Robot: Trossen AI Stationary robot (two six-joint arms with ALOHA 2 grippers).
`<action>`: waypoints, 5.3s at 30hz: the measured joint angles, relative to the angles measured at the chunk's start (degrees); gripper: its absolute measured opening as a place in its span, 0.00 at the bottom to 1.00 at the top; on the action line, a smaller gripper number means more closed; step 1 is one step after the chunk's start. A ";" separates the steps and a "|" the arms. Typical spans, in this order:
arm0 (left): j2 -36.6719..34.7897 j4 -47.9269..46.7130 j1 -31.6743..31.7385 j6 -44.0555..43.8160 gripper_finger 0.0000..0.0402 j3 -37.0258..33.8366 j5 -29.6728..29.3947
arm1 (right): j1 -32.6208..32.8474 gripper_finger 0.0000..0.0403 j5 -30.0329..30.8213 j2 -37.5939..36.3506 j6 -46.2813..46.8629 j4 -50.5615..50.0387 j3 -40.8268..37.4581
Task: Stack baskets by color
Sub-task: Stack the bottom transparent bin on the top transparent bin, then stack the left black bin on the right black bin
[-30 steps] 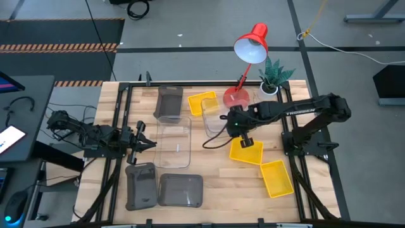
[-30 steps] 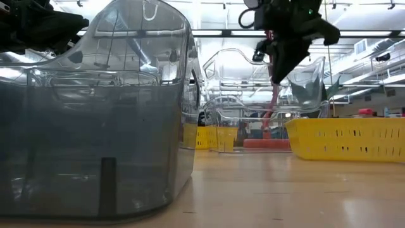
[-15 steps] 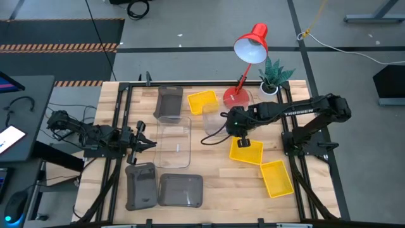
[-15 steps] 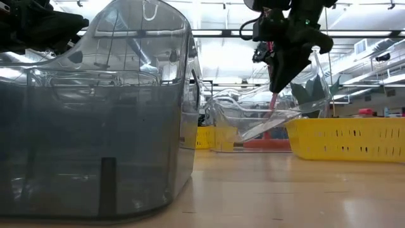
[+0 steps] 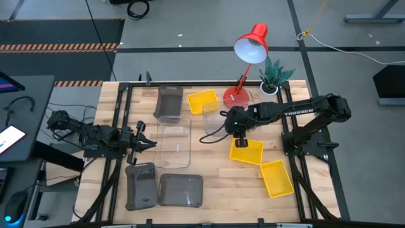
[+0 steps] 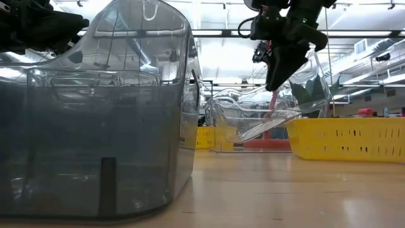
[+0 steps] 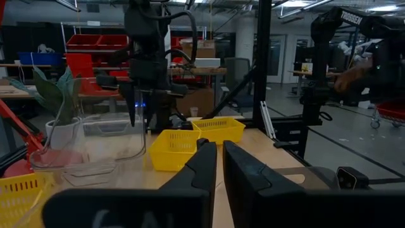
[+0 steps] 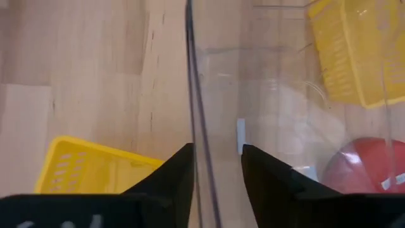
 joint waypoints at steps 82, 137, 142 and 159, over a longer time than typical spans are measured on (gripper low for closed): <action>0.00 -0.02 0.01 0.02 0.08 0.00 0.00 | 9.14 0.40 8.70 0.84 15.89 42.56 5.85; 0.00 2.42 0.02 -21.05 0.06 0.35 0.25 | 24.97 0.40 10.58 11.37 36.48 19.75 5.86; 0.46 -0.09 0.00 -19.28 0.06 4.38 1.95 | 27.06 0.40 12.15 11.37 40.27 13.00 5.86; 22.60 -21.08 -2.46 -26.89 0.08 21.69 13.39 | 30.50 0.40 18.29 10.30 39.08 -0.10 5.86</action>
